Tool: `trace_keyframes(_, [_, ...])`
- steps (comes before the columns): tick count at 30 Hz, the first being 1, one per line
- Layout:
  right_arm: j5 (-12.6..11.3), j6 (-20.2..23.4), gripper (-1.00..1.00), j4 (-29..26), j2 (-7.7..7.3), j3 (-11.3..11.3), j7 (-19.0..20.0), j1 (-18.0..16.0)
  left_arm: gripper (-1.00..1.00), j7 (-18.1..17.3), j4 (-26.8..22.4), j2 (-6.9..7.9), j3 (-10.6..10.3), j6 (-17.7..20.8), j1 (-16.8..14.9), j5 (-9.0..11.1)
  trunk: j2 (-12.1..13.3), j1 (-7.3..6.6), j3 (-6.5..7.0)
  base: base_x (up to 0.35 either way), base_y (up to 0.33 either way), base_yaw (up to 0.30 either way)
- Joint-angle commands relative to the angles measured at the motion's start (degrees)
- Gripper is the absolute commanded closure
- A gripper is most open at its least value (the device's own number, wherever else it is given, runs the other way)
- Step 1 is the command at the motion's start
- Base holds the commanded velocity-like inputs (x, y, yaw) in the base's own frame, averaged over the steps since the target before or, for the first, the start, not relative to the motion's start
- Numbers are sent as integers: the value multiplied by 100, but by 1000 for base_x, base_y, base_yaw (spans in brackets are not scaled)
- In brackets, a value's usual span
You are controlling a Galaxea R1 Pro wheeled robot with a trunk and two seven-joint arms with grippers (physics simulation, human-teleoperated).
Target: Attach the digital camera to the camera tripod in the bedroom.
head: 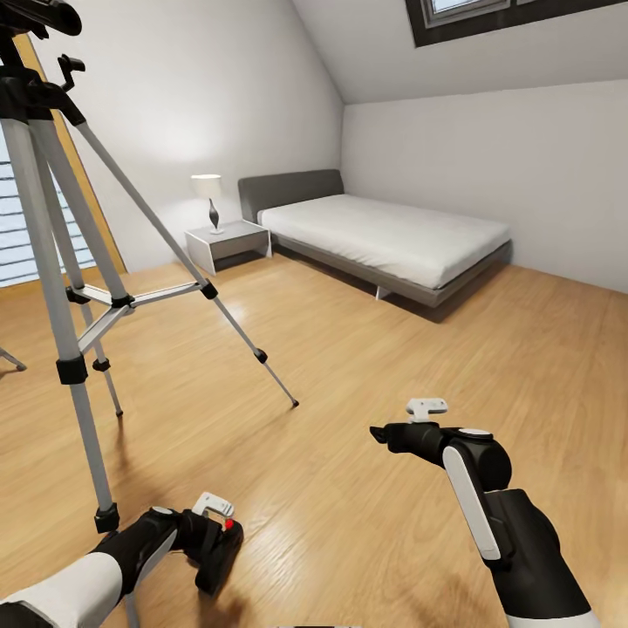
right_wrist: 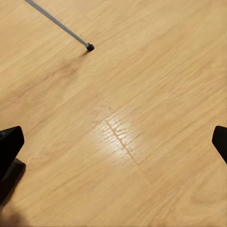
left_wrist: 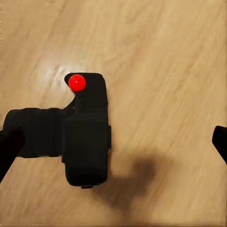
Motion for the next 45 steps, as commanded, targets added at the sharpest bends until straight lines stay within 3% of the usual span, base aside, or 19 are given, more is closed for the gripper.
trace_keyframes(1, [-3,23,-100,-4,-4,5,2,-4,-100,-6,-13,6,-29,52,-2,58,-2,-1,-5,0,0,0])
trace_keyframes(5, [-3,23,-100,-4,-14,-5,6,-4,-100,-45,-17,42,-39,178,-104,28,-2,-1,-5,0,0,0])
trace_keyframes(13, [-8,23,-100,-4,-27,-16,8,-4,-100,-14,-19,66,-49,222,-146,6,-13,20,-182,0,0,0])
trace_keyframes(21, [-16,23,-100,-4,-21,-8,8,-4,-100,194,-14,75,-38,213,-148,-239,-23,40,-360,0,0,0])
trace_keyframes(33, [-18,23,-100,-4,-18,1,8,-4,-100,307,-11,69,-3,226,-140,-342,-39,71,-626,0,0,0])
trace_keyframes(45, [-20,23,-100,-4,-26,3,8,-4,-100,327,-11,62,22,241,-138,-342,-39,71,-626,0,0,0])
